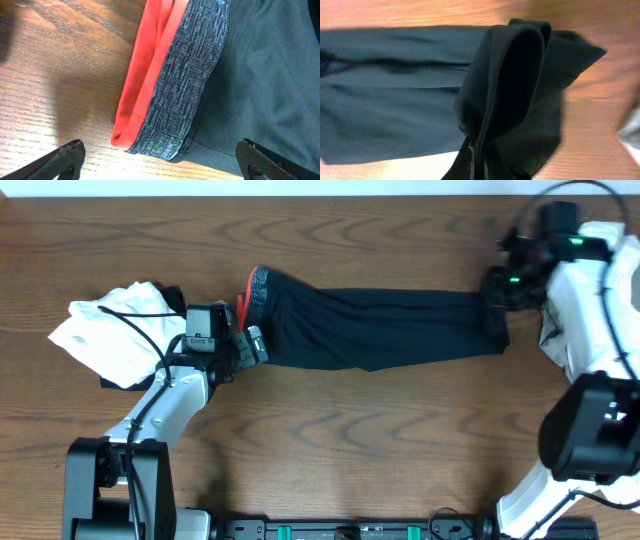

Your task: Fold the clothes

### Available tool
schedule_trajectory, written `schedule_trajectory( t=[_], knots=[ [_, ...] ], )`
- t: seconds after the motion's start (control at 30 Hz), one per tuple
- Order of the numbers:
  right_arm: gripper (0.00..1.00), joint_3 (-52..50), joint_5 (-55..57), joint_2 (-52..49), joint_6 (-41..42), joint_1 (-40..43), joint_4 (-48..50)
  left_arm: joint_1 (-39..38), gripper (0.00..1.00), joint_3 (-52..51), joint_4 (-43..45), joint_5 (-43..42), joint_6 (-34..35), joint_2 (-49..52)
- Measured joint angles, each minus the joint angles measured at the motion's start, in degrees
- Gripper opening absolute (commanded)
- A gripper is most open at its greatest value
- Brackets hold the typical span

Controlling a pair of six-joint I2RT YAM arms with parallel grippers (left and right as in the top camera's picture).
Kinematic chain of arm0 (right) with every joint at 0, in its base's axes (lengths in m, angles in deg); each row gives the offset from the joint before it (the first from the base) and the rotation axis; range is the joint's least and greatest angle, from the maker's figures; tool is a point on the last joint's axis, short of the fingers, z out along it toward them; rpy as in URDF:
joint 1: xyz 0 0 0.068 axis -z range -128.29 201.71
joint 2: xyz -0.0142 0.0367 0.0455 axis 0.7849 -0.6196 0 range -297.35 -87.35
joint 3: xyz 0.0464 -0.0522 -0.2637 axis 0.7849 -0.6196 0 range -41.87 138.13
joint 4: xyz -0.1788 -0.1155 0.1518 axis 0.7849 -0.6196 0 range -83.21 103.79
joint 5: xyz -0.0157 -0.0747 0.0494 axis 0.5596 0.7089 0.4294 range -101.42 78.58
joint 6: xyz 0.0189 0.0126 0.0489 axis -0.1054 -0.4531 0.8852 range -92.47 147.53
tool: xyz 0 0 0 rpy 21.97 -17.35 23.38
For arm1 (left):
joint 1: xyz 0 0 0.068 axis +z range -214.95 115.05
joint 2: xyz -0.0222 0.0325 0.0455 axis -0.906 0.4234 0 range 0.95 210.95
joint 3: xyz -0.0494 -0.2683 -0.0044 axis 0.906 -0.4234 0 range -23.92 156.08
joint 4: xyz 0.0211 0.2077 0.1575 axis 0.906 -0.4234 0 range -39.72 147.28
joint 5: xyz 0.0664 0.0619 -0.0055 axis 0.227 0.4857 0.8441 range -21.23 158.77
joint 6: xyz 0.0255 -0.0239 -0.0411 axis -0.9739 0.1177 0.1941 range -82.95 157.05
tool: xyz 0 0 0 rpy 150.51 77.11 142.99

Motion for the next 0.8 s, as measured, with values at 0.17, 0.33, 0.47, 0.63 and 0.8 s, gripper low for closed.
schedule_trajectory(
  t=[0.17,0.33,0.47,0.63,0.8],
  knots=[
    [0.01,0.0,1.6,0.0,3.0,-9.3,0.7,0.0,0.98,0.0,-1.0,0.0,0.0,0.0],
    [0.01,0.0,3.2,-0.1,5.2,-17.1,2.9,0.0,0.98,0.0,-2.0,0.0,0.0,0.0],
    [0.01,0.0,4.0,-1.4,6.5,-20.9,4.4,0.0,0.98,0.0,-2.9,0.0,0.0,0.0],
    [0.33,0.0,4.6,-5.3,8.0,-23.8,6.8,0.0,0.98,-0.1,-3.4,0.0,0.0,0.0],
    [0.41,0.0,4.6,-6.7,7.8,-26.0,8.1,0.0,0.98,-0.1,-3.5,0.0,0.0,0.0]
  ],
)
